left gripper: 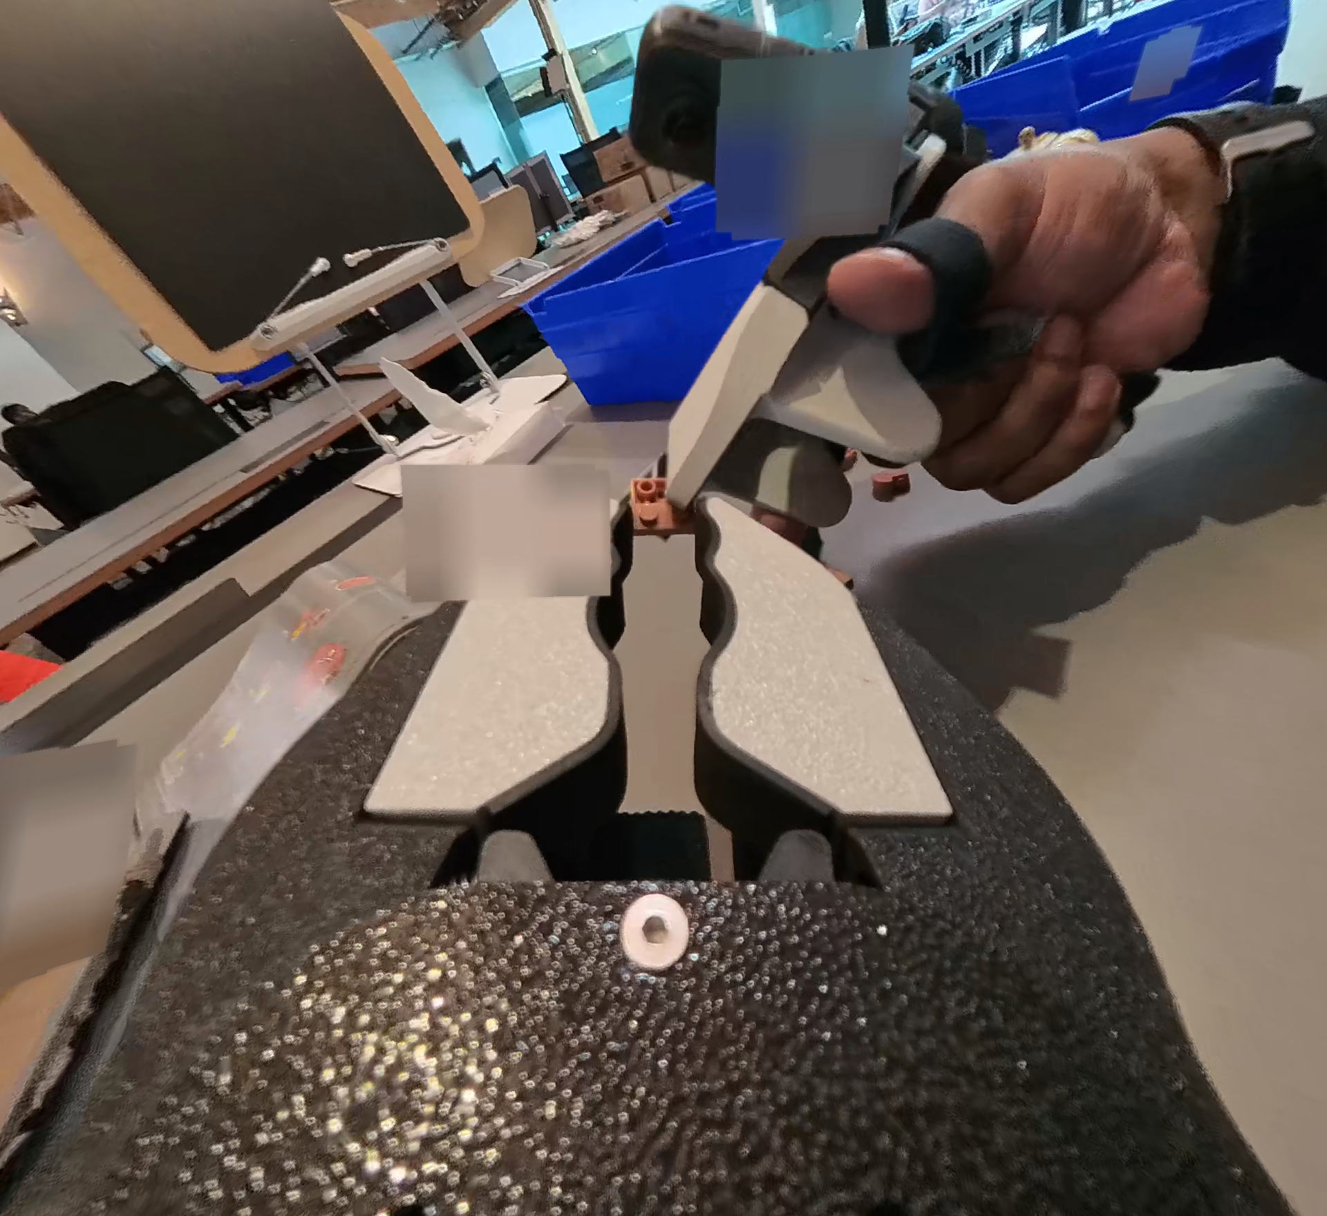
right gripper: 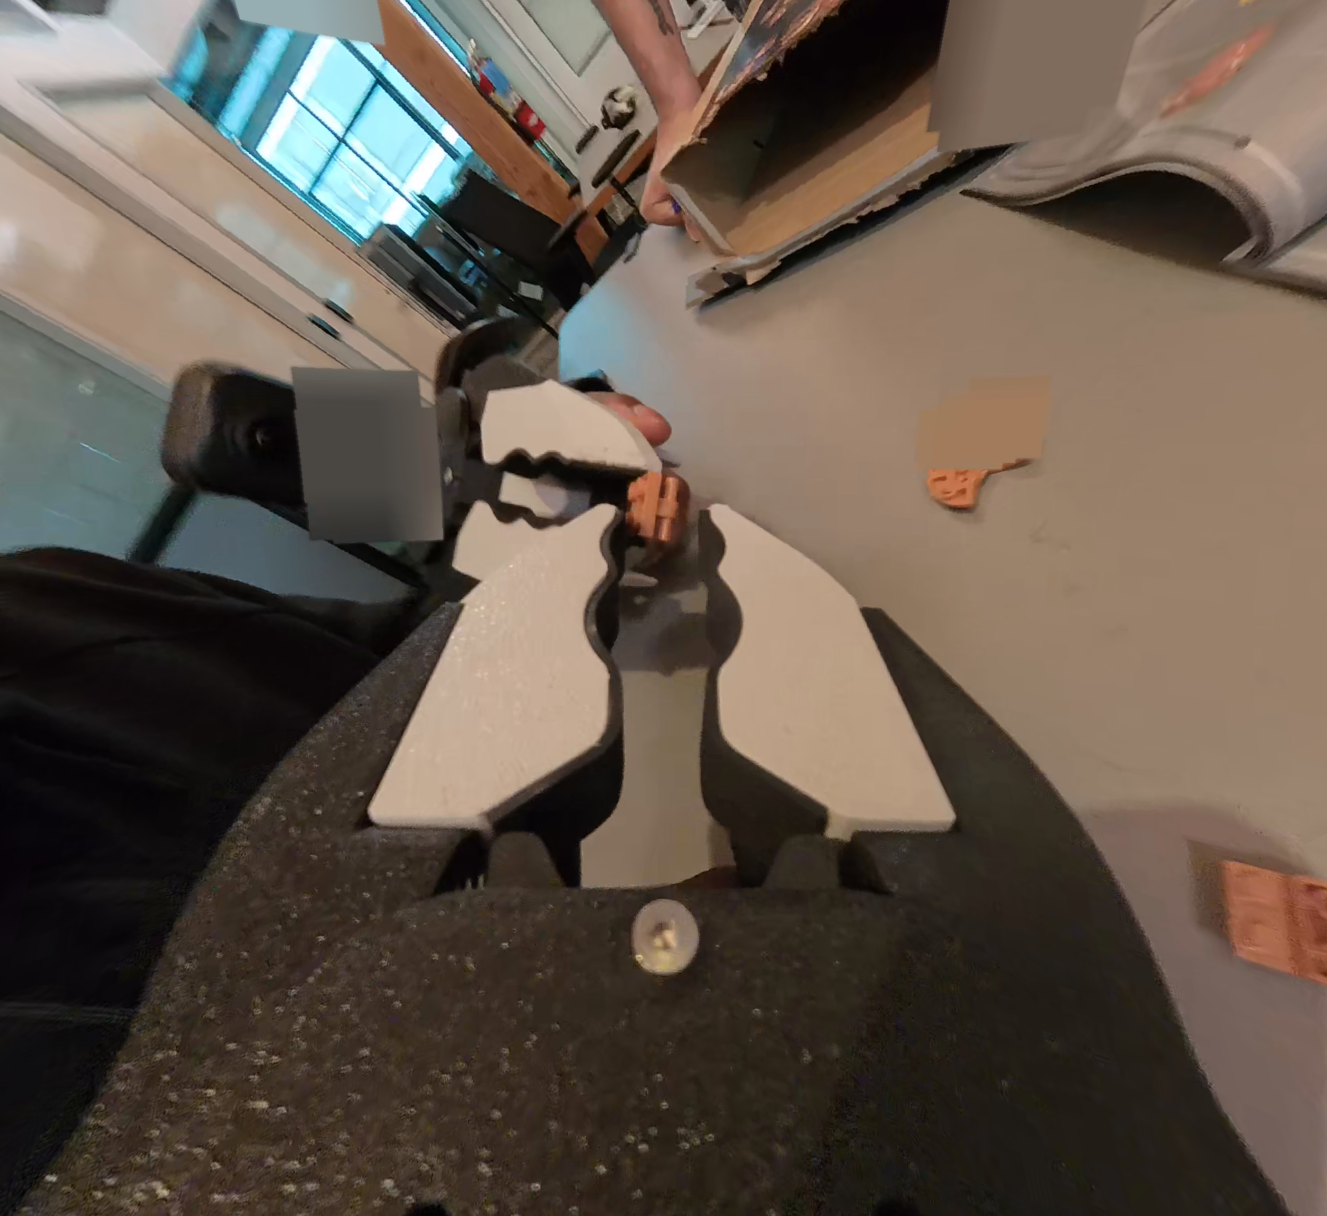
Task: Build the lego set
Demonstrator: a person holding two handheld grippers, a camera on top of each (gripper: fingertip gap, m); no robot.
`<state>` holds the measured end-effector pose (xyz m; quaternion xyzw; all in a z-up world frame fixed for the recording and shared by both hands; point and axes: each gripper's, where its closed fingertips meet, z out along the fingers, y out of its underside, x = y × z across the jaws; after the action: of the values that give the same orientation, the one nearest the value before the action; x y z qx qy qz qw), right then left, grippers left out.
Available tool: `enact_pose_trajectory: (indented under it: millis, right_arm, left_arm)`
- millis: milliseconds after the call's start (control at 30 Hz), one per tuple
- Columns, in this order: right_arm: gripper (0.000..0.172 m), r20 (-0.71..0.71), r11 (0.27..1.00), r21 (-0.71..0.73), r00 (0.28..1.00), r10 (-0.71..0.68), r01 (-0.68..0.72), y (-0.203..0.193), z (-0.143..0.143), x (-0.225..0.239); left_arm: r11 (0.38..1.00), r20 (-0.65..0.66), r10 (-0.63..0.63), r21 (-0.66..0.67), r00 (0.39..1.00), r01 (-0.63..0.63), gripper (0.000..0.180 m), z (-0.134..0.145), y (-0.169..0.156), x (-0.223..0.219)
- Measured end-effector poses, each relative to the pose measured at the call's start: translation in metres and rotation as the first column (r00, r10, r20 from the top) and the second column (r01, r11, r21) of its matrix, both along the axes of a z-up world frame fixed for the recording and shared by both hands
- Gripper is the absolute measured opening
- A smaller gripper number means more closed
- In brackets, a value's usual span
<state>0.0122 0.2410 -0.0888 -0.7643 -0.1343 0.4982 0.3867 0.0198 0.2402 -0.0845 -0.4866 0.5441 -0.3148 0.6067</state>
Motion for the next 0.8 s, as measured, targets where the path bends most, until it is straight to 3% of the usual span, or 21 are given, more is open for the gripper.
enact_pose_trajectory:
  millis: [133, 300, 533, 800]
  right_arm:
    - [0.021, 0.202, 0.988, 0.151, 0.979, -0.004, -0.027, 0.001, -0.002, 0.012]
    - [0.021, 0.356, 0.947, 0.267, 0.932, 0.072, -0.176, -0.002, 0.002, 0.016]
    - [0.022, 0.470, 0.860, 0.331, 0.858, 0.206, -0.388, -0.016, 0.003, 0.000]
    - [0.020, 0.489, 0.828, 0.338, 0.835, 0.252, -0.447, -0.019, 0.000, -0.010]
  left_arm:
    - [0.995, -0.016, -0.042, -0.089, 0.999, 0.040, 0.016, -0.003, 0.003, -0.004]
    - [0.951, -0.018, -0.184, -0.254, 0.983, 0.174, 0.016, -0.004, -0.002, -0.007]
    - [0.888, -0.037, -0.308, -0.370, 0.951, 0.273, 0.016, -0.007, -0.010, -0.010]
    - [0.844, -0.044, -0.400, -0.407, 0.915, 0.349, 0.016, -0.005, -0.019, -0.014]
